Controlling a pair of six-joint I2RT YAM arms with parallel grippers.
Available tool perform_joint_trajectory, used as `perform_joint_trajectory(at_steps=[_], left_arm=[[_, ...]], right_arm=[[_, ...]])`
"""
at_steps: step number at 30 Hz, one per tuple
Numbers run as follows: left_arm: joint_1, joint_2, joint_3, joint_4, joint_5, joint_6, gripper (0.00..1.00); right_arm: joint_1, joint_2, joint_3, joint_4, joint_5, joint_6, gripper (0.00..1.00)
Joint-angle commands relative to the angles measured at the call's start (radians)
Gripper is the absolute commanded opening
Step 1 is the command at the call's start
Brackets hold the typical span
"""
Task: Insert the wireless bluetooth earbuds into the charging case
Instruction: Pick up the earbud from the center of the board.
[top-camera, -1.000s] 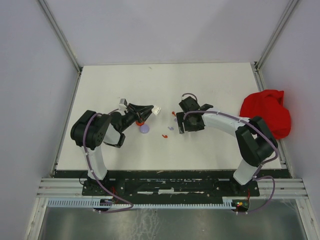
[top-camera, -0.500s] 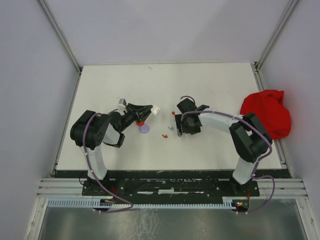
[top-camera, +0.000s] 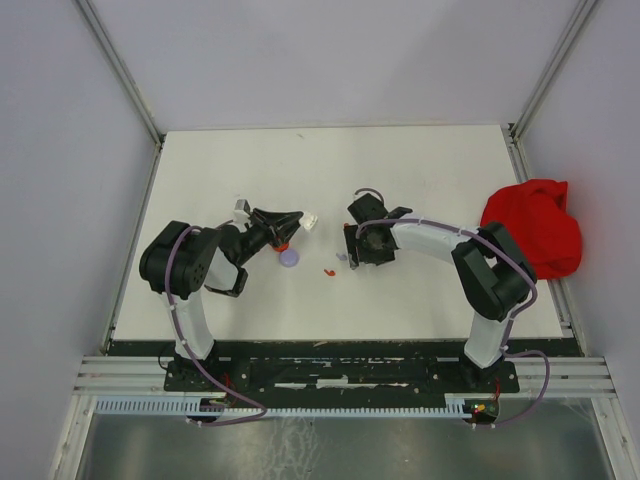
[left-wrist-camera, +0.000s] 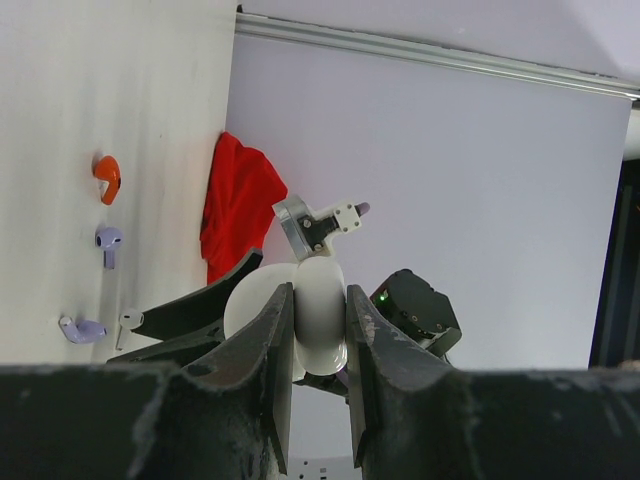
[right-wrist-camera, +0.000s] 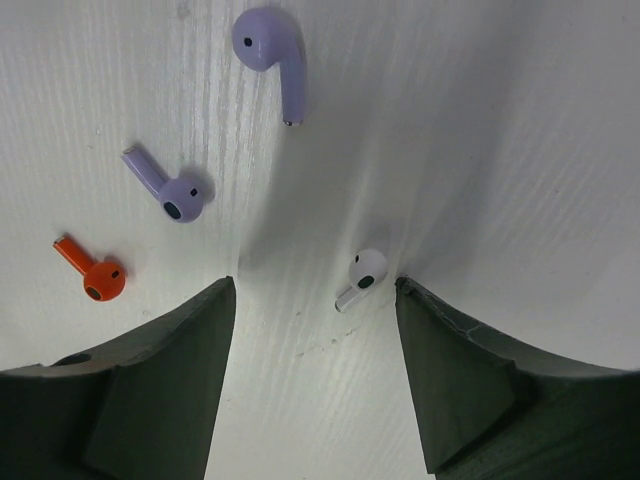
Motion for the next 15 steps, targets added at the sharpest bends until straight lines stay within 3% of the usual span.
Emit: perform_joint_trajectory(at_steps=[1, 15], left_arm=[[0.008, 0.008, -0.005, 0.137, 0.021, -0.030, 0.03], [0.016, 0.014, -0.007, 0.144, 0.023, -0.032, 0.03]], right_arm=[[0.006, 0.035, 0.040, 0.018, -0.008, 0.007, 0.73], [0.012, 0.060, 0.080, 0.014, -0.017, -0.009, 0.70]])
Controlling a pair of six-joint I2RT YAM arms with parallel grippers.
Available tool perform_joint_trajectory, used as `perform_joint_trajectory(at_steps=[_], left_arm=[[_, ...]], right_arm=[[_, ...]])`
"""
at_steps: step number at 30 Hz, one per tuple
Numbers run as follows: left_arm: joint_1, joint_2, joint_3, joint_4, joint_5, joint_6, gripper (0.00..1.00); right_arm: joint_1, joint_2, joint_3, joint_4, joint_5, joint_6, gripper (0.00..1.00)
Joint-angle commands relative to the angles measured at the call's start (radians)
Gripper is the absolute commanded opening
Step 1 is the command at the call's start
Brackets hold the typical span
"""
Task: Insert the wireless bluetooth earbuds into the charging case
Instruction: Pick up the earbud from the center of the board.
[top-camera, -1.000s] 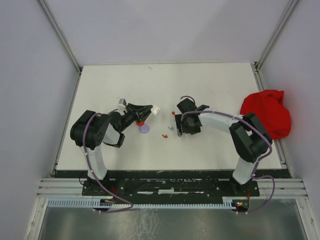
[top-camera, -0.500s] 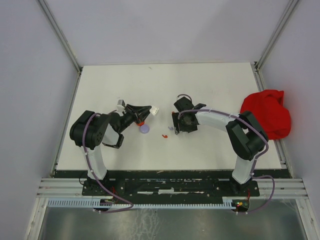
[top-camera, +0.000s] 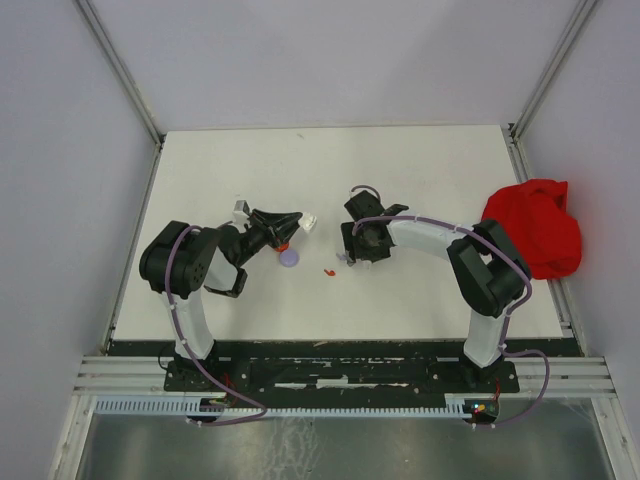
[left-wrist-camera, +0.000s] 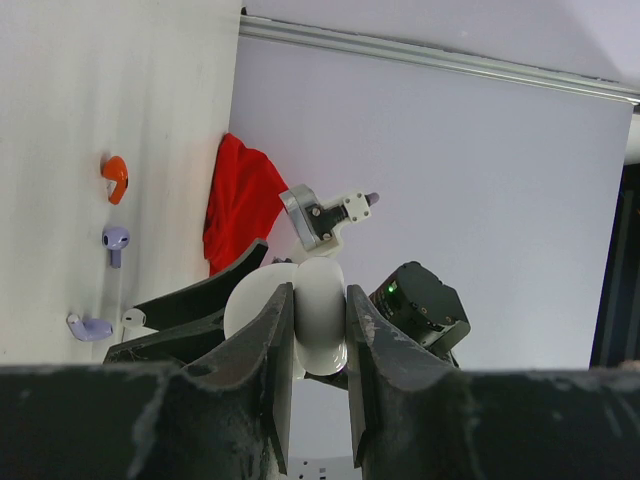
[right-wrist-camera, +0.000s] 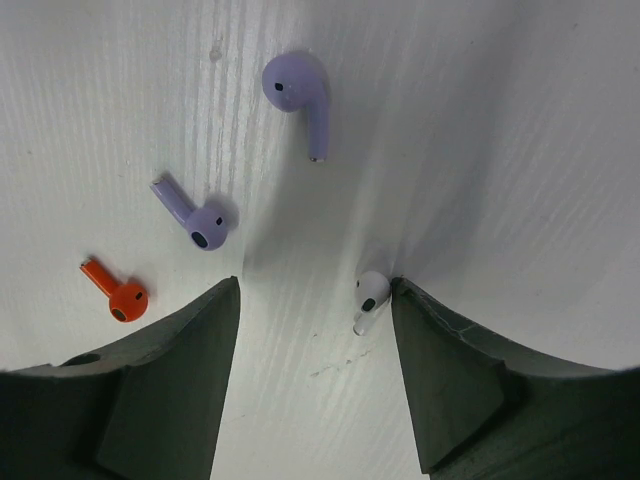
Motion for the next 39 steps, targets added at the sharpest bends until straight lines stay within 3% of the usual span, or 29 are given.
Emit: perform_joint_trajectory(at_steps=[1, 14, 39], left_arm=[[0.010, 0.010, -0.001, 0.144, 0.021, -0.032, 0.03], [0.015, 0.015, -0.004, 0.150, 0.023, -0.037, 0.03], [0.017, 0.015, -0.004, 0.151, 0.024, -0.035, 0.03]], right_arm=[[0.008, 0.023, 0.035, 0.012, -0.013, -0.009, 0.70], [0.012, 0.049, 0.065, -0.030, 0.024, -0.009, 0.63], [0.012, 0.073, 0.075, -0.087, 0.098, 0.007, 0.38]])
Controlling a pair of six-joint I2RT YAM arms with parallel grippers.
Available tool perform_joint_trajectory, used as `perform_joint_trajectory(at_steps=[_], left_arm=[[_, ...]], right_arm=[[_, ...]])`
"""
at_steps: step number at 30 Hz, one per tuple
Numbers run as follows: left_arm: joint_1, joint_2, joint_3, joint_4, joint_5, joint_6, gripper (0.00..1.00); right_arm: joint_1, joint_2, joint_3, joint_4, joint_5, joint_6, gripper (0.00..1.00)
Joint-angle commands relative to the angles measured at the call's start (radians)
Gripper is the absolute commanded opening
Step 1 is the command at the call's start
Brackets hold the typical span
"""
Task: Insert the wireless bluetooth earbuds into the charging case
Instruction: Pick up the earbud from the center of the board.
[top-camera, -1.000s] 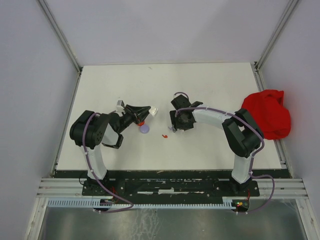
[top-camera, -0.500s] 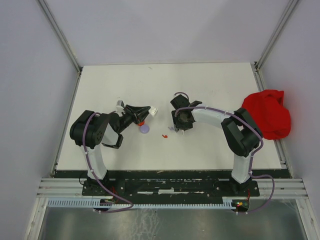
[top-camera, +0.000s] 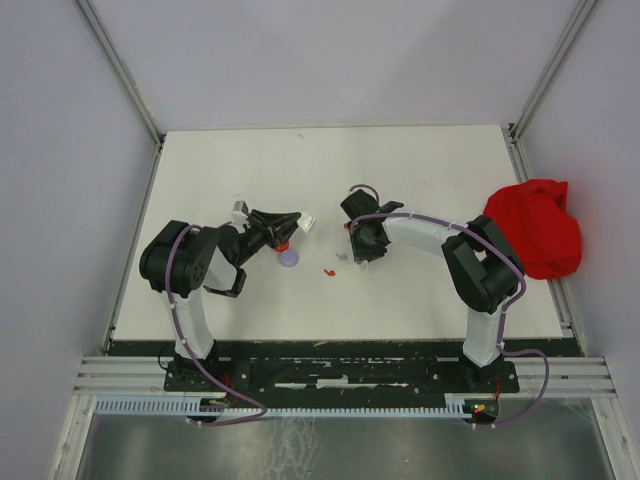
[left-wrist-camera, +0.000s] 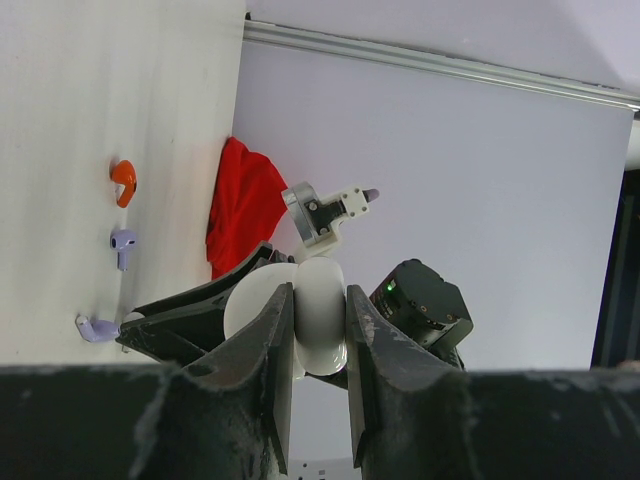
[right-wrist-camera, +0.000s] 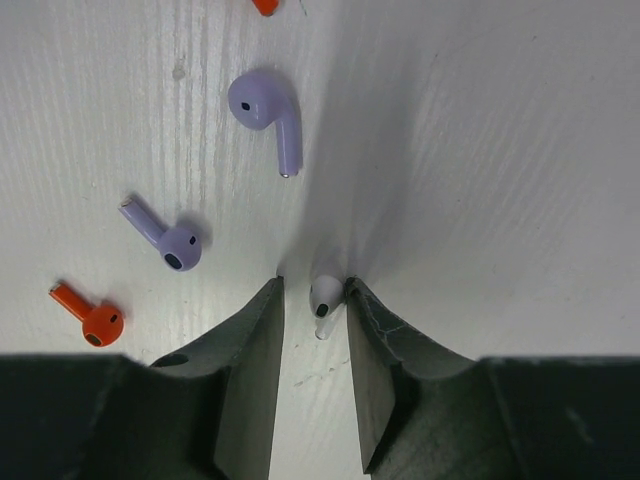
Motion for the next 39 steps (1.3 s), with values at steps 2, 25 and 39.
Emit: perform_joint_trajectory(at_steps=[2, 25, 39], left_arm=[[0.006, 0.006, -0.002, 0.151, 0.009, -0.035, 0.03], [0.006, 0.014, 0.000, 0.162, 0.009, -0.039, 0.03], [-0.006, -0.012, 0.023, 0.104, 0.024, -0.038, 0.03]], right_arm=[[0.004, 0.030, 0.020, -0.033, 0.028, 0.009, 0.37], [0.005, 0.020, 0.031, -0.024, 0.057, -0.014, 0.09], [0.005, -0.288, 0.010, 0.433, 0.050, -0.284, 0.03]])
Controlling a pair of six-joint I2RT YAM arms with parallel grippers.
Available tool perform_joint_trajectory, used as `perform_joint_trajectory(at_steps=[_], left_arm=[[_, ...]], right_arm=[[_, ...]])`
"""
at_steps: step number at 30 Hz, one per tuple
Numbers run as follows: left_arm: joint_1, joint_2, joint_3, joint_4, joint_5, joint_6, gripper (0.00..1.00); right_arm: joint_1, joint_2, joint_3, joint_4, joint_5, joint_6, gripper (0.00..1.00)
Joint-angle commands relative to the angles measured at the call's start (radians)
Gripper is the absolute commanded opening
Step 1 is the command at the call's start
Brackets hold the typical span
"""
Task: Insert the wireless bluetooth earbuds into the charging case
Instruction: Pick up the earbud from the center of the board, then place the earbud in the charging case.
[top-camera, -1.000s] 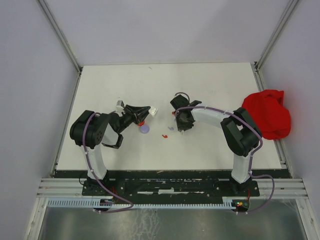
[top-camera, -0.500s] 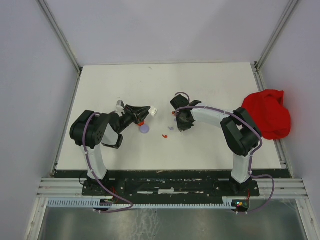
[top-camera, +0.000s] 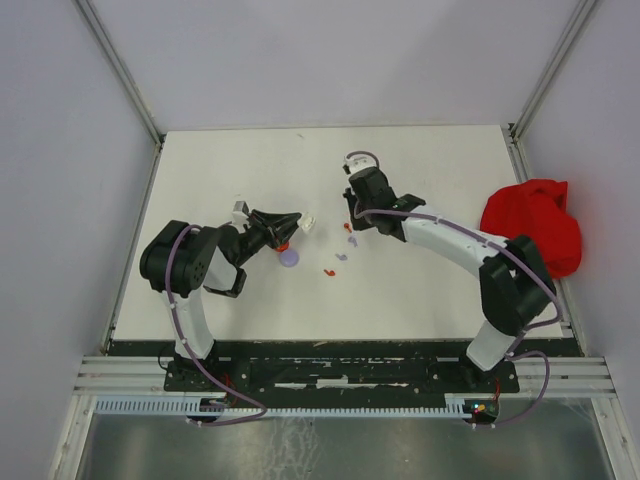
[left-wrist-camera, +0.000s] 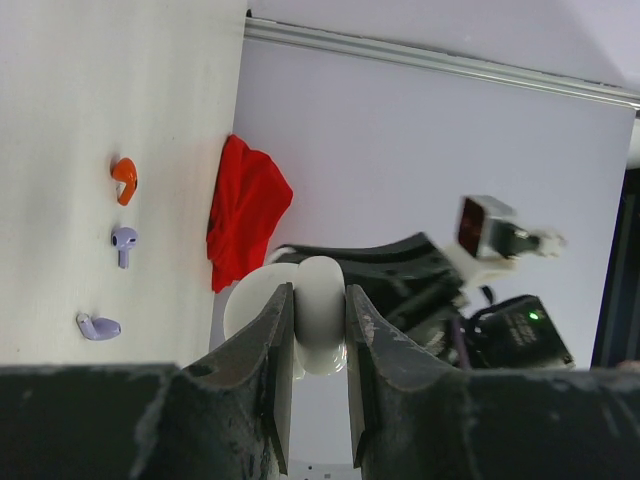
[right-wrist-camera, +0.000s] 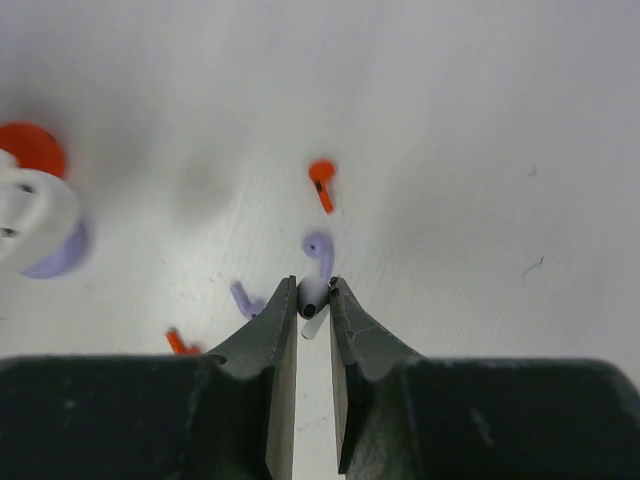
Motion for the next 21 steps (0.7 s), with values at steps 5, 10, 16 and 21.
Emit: perform_joint_trajectory(at_steps=[5, 10, 16, 21], left_arm=[[-0.018, -0.027, 0.052, 0.057, 0.027, -0.029, 0.03], [-0.030, -0.020, 0.086, 0.040, 0.045, -0.038, 0.03], [-0.049, -0.006, 0.110, 0.037, 0.056, -0.055, 0.03], [-0.066, 0.001, 0.124, 0.024, 0.059, -0.053, 0.03]], right_arm=[[0.002, -0.251, -0.192, 0.684, -0.197, -0.218, 0.04], [0.002, -0.283, -0.342, 1.043, -0.337, -0.299, 0.02], [0.004, -0.263, -0.493, 1.348, -0.443, -0.353, 0.00], [0.007, -0.231, -0.546, 1.469, -0.501, -0.386, 0.00]])
